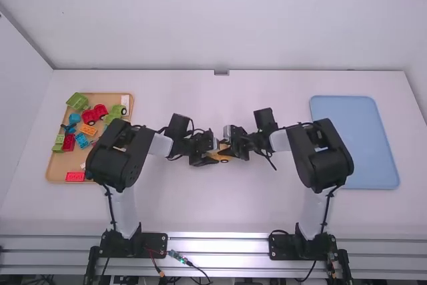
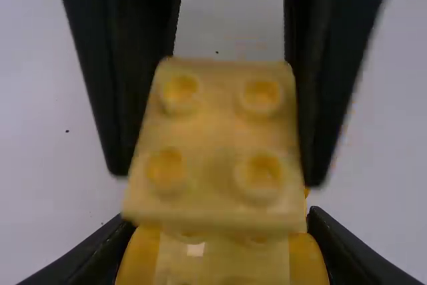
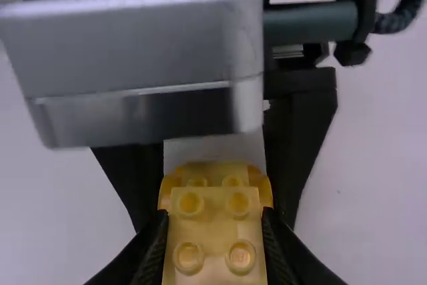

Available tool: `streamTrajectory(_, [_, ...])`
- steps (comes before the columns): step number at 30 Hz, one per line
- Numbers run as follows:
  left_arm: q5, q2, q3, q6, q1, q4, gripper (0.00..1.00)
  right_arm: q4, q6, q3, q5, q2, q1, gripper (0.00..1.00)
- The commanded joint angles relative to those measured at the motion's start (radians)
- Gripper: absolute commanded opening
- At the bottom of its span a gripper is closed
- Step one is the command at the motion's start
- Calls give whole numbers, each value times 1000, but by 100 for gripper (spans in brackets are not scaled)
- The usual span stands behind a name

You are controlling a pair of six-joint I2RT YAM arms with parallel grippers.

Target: Assemble lego blocks to make yellow taxi

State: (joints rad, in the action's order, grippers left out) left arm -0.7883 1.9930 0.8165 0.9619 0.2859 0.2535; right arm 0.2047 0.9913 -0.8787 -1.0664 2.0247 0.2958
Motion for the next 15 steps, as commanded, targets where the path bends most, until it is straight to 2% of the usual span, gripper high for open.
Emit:
streamTrajectory(1, [76,-2,-10,22,-2,-18,2,-4,8,-9,-10,-35,-30,7])
streamTrajectory(15, [76,-2,-10,23,-3,-6,2,-117,61,0,66,-53,-2,4])
